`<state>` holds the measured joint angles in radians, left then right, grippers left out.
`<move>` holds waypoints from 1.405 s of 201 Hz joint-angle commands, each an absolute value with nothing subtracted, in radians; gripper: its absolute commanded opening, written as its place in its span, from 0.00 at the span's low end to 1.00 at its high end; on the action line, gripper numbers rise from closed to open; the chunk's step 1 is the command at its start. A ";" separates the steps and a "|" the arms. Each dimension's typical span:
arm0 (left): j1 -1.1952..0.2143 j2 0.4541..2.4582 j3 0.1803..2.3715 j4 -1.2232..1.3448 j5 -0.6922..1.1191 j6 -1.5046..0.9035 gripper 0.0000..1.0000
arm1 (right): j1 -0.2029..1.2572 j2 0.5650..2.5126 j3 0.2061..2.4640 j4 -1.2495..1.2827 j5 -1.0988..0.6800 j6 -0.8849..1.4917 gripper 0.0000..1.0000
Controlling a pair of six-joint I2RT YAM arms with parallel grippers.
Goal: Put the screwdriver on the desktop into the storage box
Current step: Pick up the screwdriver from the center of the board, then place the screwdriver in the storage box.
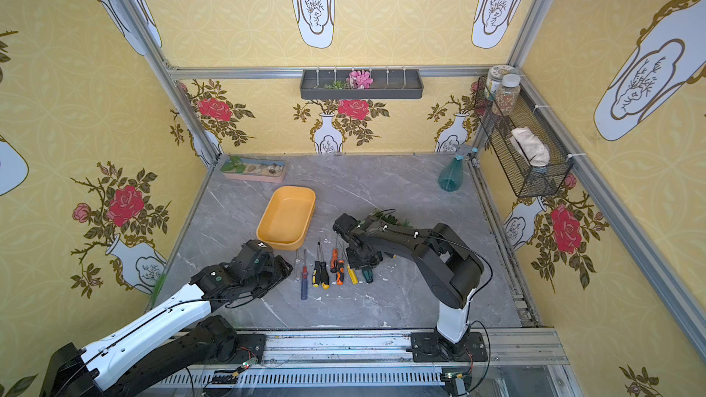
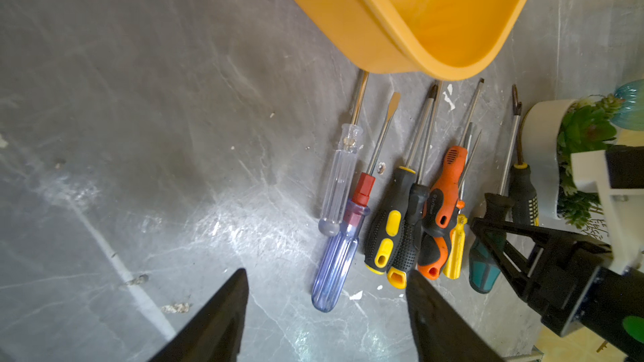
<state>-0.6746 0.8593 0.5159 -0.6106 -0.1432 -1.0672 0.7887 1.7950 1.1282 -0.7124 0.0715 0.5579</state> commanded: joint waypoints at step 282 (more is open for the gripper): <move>-0.597 0.719 0.615 -0.882 -0.361 -1.188 0.71 | 0.915 2.480 2.306 -0.700 0.047 1.067 0.23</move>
<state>-0.6003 0.7136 0.6285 -0.8661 -0.3897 -1.1831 0.9222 2.4313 2.2807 -0.7513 0.0025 0.9745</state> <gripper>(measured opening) 0.707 0.310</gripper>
